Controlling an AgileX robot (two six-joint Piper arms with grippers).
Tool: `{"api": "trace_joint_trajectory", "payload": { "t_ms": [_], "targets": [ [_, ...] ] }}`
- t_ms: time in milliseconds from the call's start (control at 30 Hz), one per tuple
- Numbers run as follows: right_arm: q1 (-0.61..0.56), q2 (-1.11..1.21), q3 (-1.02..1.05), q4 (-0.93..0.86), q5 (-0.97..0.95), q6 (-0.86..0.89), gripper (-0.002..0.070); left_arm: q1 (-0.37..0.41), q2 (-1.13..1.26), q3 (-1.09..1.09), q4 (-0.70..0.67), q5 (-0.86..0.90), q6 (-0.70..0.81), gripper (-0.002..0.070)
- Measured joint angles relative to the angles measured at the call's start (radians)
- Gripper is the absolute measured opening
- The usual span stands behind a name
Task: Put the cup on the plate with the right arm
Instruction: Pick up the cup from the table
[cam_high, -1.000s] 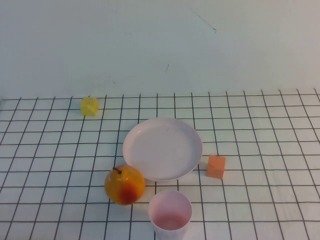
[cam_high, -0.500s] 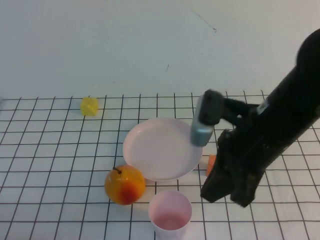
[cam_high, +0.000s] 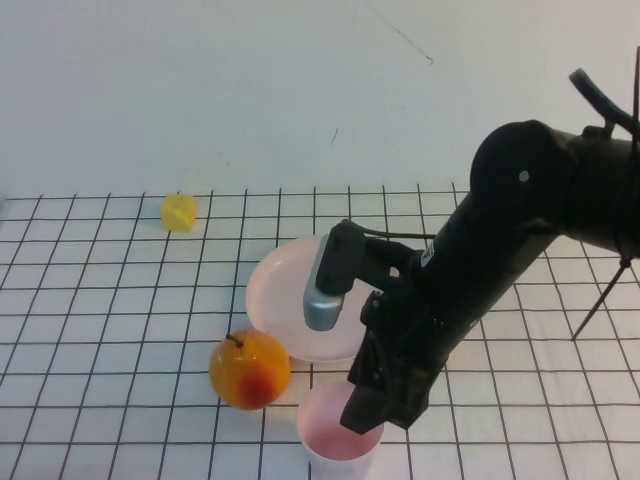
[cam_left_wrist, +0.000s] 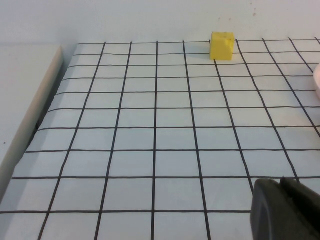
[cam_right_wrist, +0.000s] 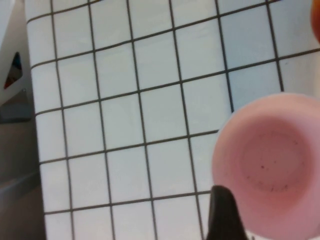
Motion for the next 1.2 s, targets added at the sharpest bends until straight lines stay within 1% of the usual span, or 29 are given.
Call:
{"api": "trace_joint_trajectory", "payload": {
  "t_ms": [67, 133, 233, 333, 500, 600, 867, 1000, 1200],
  "targets": [
    [0.002, 0.013, -0.002, 0.000, -0.037, -0.012, 0.0410, 0.000, 0.000, 0.000, 0.000, 0.000, 0.000, -0.0003],
    [0.002, 0.032, -0.002, 0.000, -0.070, -0.020, 0.0419, 0.000, 0.000, 0.000, 0.000, 0.000, 0.000, -0.0003],
    [0.002, 0.066, -0.006, 0.000, -0.109, -0.022, 0.0417, 0.000, 0.000, 0.000, 0.000, 0.000, 0.000, -0.0003],
    [0.002, 0.100, -0.008, 0.000, -0.125, -0.028, 0.0400, 0.000, 0.000, 0.000, 0.000, 0.000, 0.000, -0.0003],
    [0.002, 0.158, -0.008, -0.013, -0.136, -0.041, 0.0323, 0.000, 0.000, 0.000, 0.000, 0.000, 0.000, -0.0003],
    [0.002, 0.176, -0.008, -0.016, -0.142, -0.041, 0.0257, 0.000, 0.000, 0.000, 0.000, 0.000, 0.000, -0.0003],
    [0.002, 0.178, -0.024, -0.016, -0.133, -0.043, 0.0044, 0.000, 0.000, 0.000, 0.000, 0.000, 0.000, -0.0003],
    [0.002, 0.178, -0.080, -0.016, -0.090, -0.043, 0.0006, 0.000, 0.000, 0.000, 0.000, 0.000, 0.000, -0.0003],
    [0.002, 0.178, -0.212, -0.020, -0.056, -0.043, -0.0001, 0.000, 0.000, 0.000, 0.000, 0.000, 0.000, -0.0003]
  ]
}}
